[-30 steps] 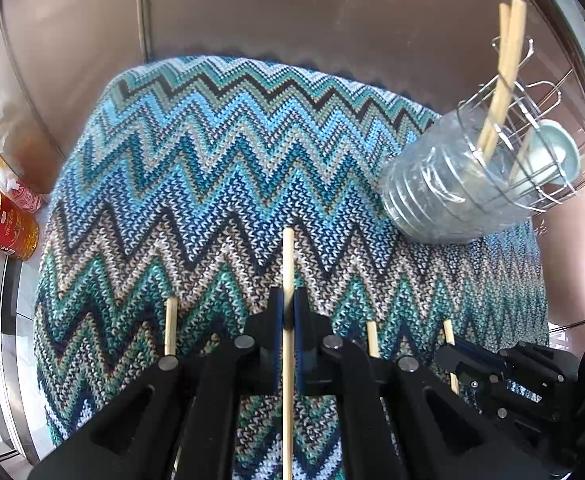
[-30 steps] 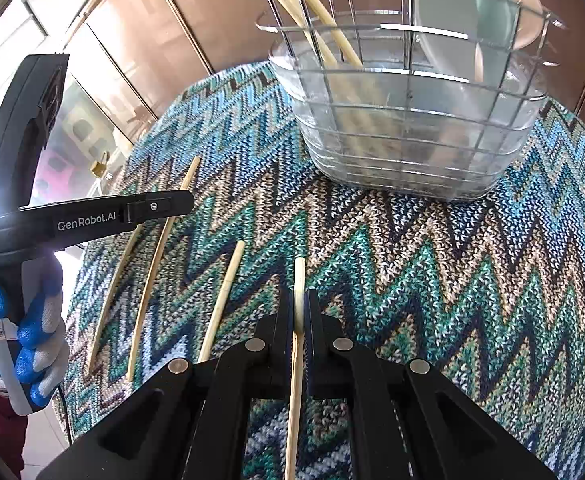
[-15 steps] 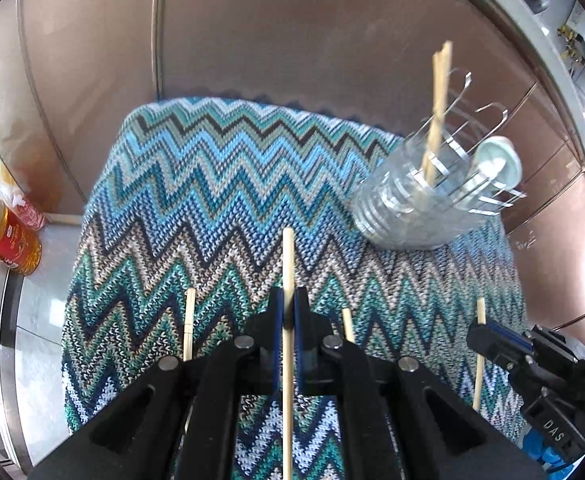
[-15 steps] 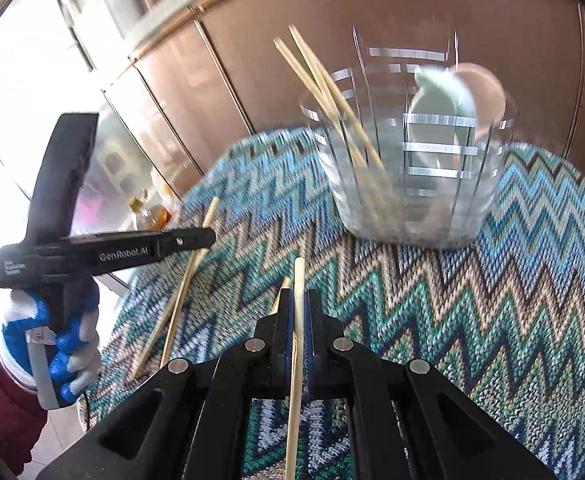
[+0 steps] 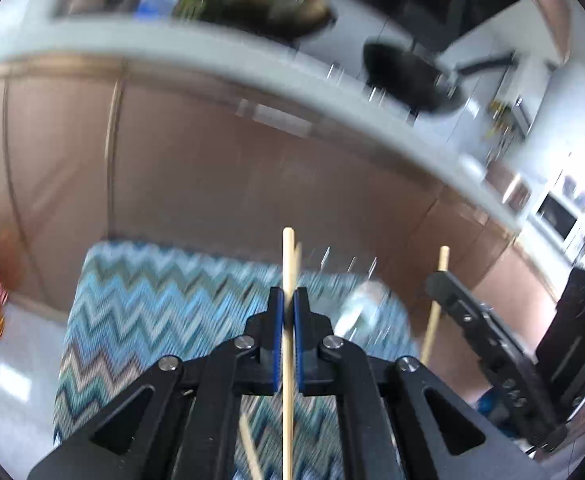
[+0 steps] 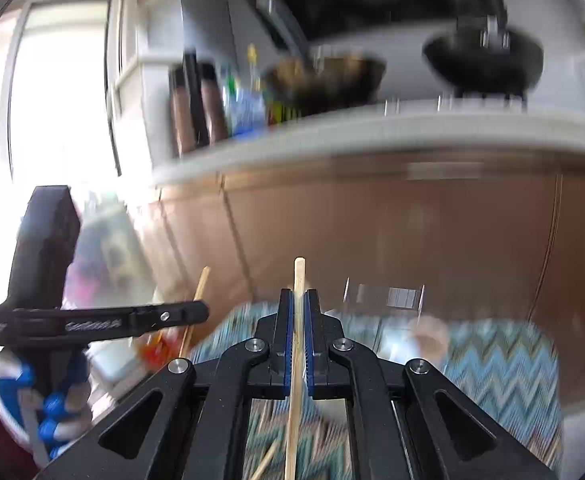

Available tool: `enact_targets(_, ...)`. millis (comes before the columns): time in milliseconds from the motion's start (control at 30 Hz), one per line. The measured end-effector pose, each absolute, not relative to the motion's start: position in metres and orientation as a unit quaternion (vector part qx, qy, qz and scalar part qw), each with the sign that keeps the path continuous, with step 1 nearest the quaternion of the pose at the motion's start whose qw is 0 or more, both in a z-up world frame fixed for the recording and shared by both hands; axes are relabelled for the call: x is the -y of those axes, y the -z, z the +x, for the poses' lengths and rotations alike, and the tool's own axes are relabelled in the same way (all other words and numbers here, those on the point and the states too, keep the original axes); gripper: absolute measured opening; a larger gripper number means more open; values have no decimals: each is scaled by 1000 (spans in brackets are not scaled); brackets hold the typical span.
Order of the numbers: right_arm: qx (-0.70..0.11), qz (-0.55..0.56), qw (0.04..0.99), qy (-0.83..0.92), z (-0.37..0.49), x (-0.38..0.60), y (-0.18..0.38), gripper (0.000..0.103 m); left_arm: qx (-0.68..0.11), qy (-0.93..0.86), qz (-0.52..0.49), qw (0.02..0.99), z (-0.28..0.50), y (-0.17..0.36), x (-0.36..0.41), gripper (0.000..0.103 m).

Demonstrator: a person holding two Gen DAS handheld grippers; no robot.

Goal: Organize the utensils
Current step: 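Lift both chopsticks over the wire holder with both tools, then open both tools to drop the chopsticks into the holder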

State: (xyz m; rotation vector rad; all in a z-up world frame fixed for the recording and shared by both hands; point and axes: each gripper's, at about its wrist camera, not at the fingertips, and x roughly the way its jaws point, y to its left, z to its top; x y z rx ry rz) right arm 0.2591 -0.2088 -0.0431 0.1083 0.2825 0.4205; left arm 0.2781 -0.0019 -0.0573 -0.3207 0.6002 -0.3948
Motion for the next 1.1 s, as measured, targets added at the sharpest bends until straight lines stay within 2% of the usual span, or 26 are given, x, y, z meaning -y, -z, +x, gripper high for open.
enact_targets(167,-49,65,978,-190,281,212,16,5,-181,190,-176,949,294,13,19,4)
enact_targets(333,-12,63,984,-169,302,208,22,5,-125,156,-195,960,320,12,29,4)
enact_targets(633,-8,47,990,-134,326,206,63,5,-110,114,-210,965,359,53,36,4)
enact_targets(967,-19,37,992,-120,316,211,86,5,-104,94,-193,971,354,88,47,4)
enact_targets(1100,-21,50,992,-113,308,221,82,16,-104,99,-186,972,345,84,48,6)
